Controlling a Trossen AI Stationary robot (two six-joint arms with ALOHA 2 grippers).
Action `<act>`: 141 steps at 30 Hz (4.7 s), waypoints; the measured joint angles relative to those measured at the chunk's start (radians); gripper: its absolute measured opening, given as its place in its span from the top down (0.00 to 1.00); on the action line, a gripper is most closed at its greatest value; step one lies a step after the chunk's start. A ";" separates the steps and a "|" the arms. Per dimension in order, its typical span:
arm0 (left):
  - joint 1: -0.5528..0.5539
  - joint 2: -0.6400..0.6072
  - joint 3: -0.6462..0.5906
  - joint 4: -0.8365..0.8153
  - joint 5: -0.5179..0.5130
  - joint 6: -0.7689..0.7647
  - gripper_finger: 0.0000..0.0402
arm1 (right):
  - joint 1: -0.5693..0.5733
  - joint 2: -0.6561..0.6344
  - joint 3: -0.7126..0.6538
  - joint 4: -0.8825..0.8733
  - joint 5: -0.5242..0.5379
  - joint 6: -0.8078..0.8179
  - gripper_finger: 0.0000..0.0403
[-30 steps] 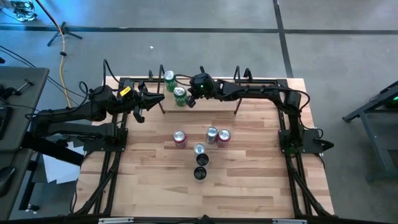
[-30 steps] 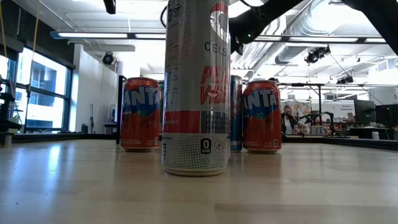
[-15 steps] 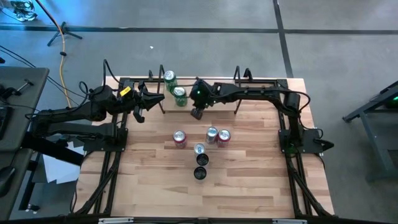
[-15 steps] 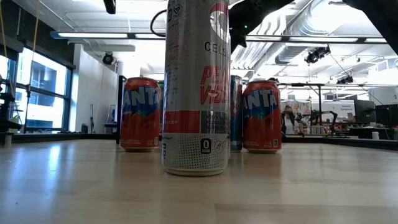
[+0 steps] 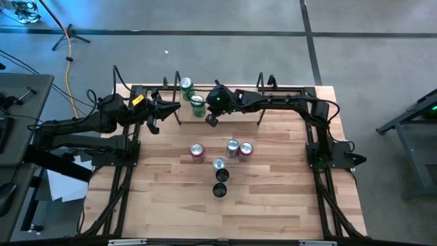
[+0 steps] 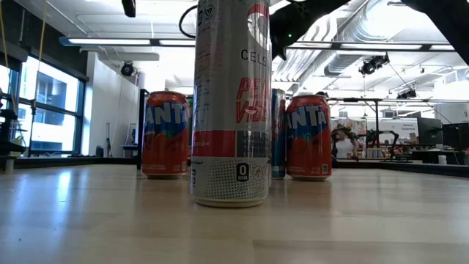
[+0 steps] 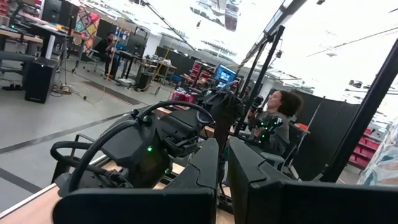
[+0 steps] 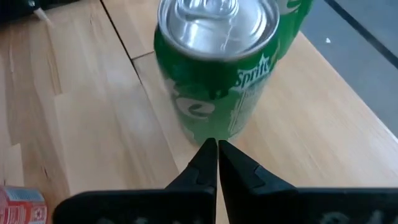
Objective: Place canned beverage on shelf
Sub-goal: Put the green soda can on the shelf aligned with the green soda can
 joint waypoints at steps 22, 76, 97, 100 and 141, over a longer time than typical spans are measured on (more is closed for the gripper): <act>0.000 0.000 0.000 0.000 -0.001 -0.001 1.00 | -0.010 0.072 0.000 0.205 0.053 0.021 1.00; 0.000 0.000 0.000 0.000 -0.040 0.000 1.00 | -0.041 0.136 0.010 0.349 -0.123 0.195 1.00; 0.014 -0.047 0.000 -0.163 -0.018 0.015 1.00 | -0.070 0.162 0.223 -0.053 -0.106 0.036 1.00; 0.042 -0.086 0.002 -0.282 -0.129 -0.035 1.00 | -0.071 0.121 0.223 -0.131 -0.112 -0.018 1.00; 0.905 0.131 -0.362 -0.100 0.499 0.133 1.00 | -0.052 -0.505 -0.311 -0.135 -0.094 0.139 1.00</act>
